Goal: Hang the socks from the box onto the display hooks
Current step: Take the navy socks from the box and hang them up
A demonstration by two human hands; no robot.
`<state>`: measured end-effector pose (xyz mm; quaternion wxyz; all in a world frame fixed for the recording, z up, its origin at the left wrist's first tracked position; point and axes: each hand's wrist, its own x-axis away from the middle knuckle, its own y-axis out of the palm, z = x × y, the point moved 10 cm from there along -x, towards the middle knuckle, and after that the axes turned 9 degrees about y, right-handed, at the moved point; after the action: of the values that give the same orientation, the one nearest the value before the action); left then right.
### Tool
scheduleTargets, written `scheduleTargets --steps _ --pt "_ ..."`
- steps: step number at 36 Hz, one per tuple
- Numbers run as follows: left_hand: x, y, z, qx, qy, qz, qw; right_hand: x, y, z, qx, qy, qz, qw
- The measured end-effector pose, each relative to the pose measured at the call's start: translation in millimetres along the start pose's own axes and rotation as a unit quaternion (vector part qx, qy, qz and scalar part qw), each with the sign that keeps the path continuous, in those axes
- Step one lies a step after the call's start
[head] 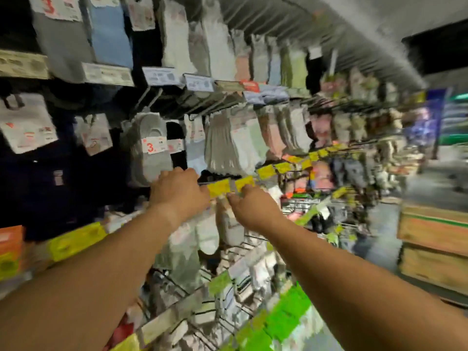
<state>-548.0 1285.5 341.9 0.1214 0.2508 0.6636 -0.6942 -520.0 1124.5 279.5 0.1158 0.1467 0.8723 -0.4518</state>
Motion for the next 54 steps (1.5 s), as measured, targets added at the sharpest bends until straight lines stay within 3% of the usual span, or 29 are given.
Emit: scheduleTargets --steps 5,10,15,23,43,54 --pt "-20.6 75.1 156.6 0.114 0.089 -0.078 0.986 22.0 -75.8 164.6 0.094 0.125 0.026 0.987" --pt "-24.6 130.2 340.6 0.192 0.203 -0.157 0.947 53.0 -169.4 344.4 0.158 0.286 0.046 0.944" --pt "-31.7 162.8 463.4 0.234 0.270 -0.189 0.915 69.9 -221.2 455.1 0.170 0.375 0.047 0.910" --pt "-84.5 241.9 566.3 0.260 0.285 -0.223 0.895 21.0 -227.0 569.8 0.174 0.427 0.046 0.886" --pt "-328.8 474.2 802.4 0.254 0.295 -0.289 0.875 -216.9 -244.3 888.8 0.109 0.522 0.058 0.844" --pt "-436.6 623.2 939.2 0.246 0.251 -0.333 0.875 -348.6 -239.0 1087.4 0.120 0.523 -0.016 0.844"
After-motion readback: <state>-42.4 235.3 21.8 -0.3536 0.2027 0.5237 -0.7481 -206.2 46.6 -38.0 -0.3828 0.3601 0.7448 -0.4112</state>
